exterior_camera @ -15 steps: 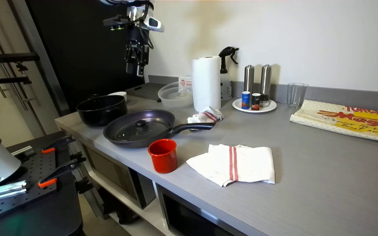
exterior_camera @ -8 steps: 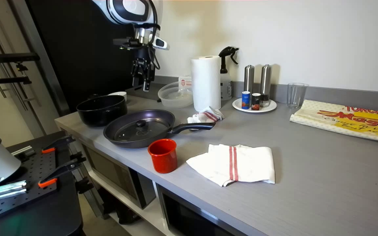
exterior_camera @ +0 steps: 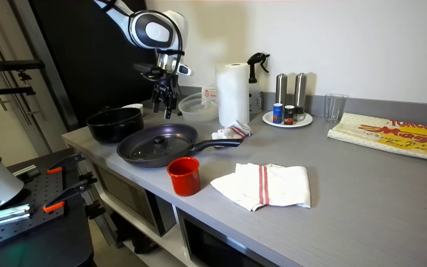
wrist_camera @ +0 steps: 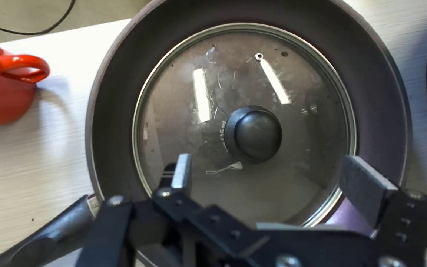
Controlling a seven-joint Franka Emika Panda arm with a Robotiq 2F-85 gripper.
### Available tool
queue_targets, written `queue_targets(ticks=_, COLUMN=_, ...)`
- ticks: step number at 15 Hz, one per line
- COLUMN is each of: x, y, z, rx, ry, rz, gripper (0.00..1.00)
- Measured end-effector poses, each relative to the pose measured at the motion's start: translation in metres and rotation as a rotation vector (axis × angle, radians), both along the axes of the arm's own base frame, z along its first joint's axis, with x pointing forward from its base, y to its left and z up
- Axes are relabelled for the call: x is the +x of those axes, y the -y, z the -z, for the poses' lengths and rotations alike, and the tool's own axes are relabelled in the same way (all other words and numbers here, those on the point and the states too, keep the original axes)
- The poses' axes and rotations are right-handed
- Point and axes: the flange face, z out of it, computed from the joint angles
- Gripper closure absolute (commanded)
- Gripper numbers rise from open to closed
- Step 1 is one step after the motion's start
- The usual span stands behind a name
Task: Cover the pot with the lid in the pan
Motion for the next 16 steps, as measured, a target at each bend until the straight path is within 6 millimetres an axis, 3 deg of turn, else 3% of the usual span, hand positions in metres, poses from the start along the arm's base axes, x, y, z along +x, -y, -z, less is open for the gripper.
queue_targets(ticks=9, x=-0.003, y=-0.004, z=0.058, rx=0.005, ry=-0.022, rz=0.002, gripper=0.0)
queue_targets(ticks=16, x=-0.009, y=-0.018, z=0.081, rx=0.011, ry=-0.054, rz=-0.019, gripper=0.0)
